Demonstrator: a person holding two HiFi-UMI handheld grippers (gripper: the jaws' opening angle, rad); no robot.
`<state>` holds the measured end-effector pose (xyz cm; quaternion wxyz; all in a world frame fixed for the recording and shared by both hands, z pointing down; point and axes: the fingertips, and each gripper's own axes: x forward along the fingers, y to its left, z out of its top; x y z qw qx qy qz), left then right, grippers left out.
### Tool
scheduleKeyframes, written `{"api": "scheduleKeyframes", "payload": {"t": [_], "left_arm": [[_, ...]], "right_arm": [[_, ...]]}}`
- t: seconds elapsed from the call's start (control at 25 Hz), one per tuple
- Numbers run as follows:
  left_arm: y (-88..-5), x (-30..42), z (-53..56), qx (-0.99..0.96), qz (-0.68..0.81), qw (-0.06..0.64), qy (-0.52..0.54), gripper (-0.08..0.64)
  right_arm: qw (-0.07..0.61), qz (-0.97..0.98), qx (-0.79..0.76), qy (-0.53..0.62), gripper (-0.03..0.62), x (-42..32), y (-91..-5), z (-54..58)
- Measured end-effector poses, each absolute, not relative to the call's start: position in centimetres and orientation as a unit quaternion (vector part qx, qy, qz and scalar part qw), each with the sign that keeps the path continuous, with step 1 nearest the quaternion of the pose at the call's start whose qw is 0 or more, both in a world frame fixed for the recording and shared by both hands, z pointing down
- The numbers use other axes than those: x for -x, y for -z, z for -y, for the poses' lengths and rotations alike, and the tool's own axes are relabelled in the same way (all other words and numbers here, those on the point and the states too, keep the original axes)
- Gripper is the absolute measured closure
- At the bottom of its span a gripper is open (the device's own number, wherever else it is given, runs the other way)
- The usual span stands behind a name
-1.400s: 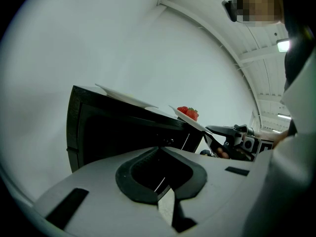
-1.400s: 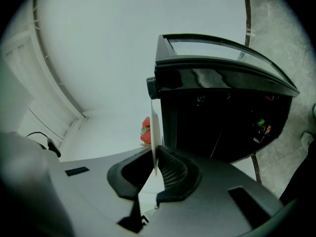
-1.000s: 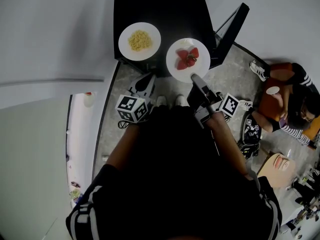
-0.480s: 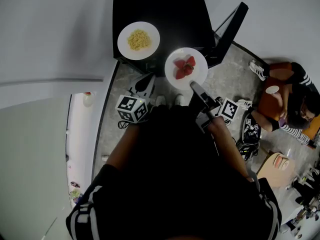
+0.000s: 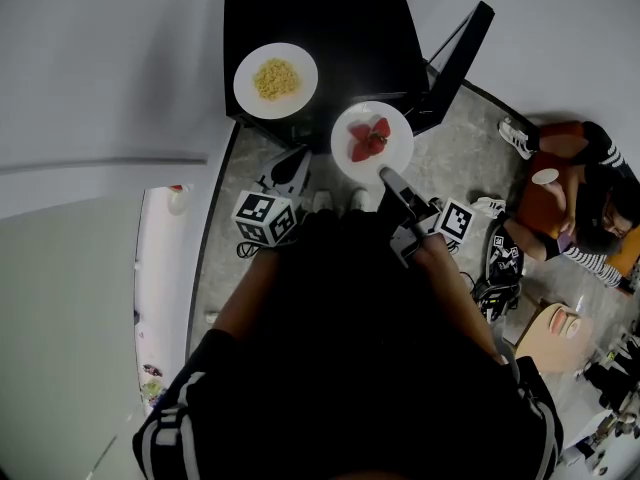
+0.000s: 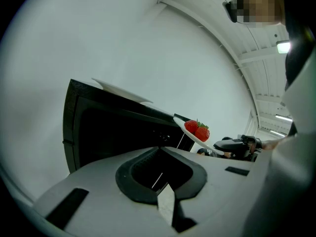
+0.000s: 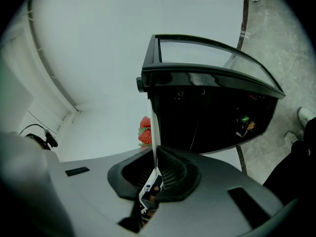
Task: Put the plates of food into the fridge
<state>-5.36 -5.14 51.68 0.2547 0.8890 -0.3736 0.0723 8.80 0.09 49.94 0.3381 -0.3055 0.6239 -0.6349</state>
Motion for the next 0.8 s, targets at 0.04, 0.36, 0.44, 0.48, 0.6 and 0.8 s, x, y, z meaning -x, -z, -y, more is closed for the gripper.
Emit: {"api": "scheduleKeyframes", "payload": {"t": [0.04, 0.36, 0.44, 0.48, 0.6, 0.8], "left_arm": [[-51.7, 5.4, 5.1, -0.889, 0.374, 0.254, -0.073, 0.537], [-51.7, 5.7, 4.7, -0.888, 0.375, 0.254, -0.074, 0.537], [-51.7, 5.8, 4.7, -0.888, 0.377, 0.254, -0.075, 0.537], [-51.7, 5.9, 4.7, -0.887, 0.378, 0.255, -0.075, 0.537], [-51.8, 6.1, 4.7, -0.885, 0.381, 0.255, -0.075, 0.537], [-51.9, 6.7, 4.7, -0.882, 0.387, 0.257, -0.075, 0.537]], "right_arm": [[0.341, -0.621, 0.307, 0.636, 0.555, -8.9, -50.1, -0.1], [0.330, -0.615, 0.317, 0.642, 0.555, -9.0, -51.6, -0.7], [0.326, -0.614, 0.319, 0.644, 0.555, -9.0, -52.0, -0.7], [0.324, -0.613, 0.320, 0.645, 0.555, -9.0, -52.2, -0.7], [0.322, -0.609, 0.321, 0.650, 0.555, -9.0, -52.8, -0.6], [0.315, -0.601, 0.327, 0.658, 0.555, -9.1, -54.0, -0.5]]}}
